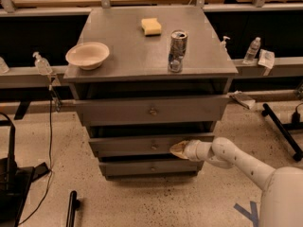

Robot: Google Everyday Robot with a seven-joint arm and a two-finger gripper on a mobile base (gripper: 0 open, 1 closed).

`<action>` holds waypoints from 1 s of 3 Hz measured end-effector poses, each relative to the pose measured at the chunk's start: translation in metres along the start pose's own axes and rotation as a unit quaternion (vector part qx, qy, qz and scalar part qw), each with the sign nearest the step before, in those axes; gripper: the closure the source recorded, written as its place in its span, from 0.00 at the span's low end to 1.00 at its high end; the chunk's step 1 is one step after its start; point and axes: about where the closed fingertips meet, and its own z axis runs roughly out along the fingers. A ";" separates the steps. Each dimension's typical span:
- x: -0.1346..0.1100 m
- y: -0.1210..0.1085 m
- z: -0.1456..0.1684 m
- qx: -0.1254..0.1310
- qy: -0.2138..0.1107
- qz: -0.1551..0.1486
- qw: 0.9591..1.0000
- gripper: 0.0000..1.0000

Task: Close middle drawer

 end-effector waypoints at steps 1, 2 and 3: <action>0.000 0.000 0.000 0.000 0.000 0.000 1.000 1.00; -0.003 -0.008 0.007 0.009 -0.003 0.005 1.000 1.00; -0.005 -0.010 0.008 0.004 -0.033 0.013 0.999 1.00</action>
Offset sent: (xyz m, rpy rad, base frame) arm 0.0424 0.0032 0.0038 0.0236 -0.0245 -0.0771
